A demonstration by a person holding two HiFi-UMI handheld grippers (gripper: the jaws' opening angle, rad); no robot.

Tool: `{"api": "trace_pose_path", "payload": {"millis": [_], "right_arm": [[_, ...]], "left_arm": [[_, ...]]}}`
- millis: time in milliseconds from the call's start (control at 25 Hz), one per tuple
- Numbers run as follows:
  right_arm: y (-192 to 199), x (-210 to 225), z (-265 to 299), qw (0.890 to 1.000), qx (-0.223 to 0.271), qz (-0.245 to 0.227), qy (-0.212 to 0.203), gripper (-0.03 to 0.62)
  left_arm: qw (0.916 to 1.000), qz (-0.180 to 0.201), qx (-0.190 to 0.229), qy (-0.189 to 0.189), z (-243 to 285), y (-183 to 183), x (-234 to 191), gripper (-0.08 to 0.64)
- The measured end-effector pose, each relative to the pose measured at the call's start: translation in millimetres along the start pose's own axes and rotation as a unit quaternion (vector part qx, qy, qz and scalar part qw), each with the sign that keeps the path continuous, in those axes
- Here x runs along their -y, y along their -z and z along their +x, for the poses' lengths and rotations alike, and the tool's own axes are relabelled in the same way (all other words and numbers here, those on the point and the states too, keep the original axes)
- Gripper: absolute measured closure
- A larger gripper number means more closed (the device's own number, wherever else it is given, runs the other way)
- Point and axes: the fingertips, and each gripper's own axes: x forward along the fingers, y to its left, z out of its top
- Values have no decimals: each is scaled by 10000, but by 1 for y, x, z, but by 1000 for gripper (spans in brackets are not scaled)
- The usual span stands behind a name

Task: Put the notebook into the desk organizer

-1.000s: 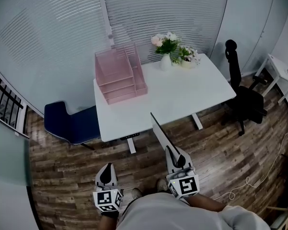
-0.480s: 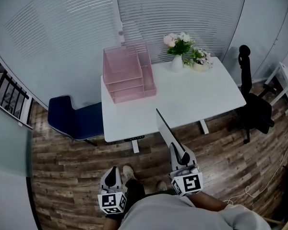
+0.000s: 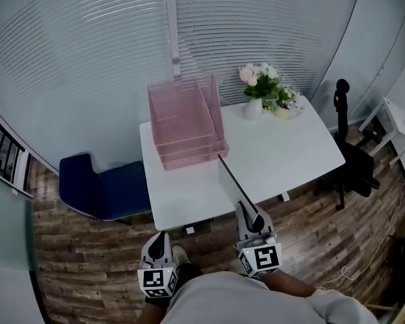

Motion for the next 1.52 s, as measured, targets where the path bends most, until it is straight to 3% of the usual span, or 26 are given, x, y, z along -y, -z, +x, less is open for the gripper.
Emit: {"api": "trace_pose_path", "payload": {"millis": [400,720,880,1080,1280,1520], "right_arm": [[-30,-10,119,9986,123,-361,379,571],[-41,9,221,9942,109,-1067,2,571],[-47,15,261,9886,103,-1476,-277,571],[-56,21,307,9795,114,-1953,-475,571],[-39,20,339,9616,-154,-2670,-610,571],[-16,7,384,9102,-431,-4011,-940,571]], "left_arm": [[9983,228,-47,535,69,-40,-77,552],[9997,56,-111,206,108,-47,-97,552],[9998,-135,-110,50,117,-46,-85,552],[9999,-99,-124,58,134,-51,-78,551],[9997,-156,-169,-25,138,-41,-81,552],[9995,-229,-199,-109,139,-40,-87,552]]}}
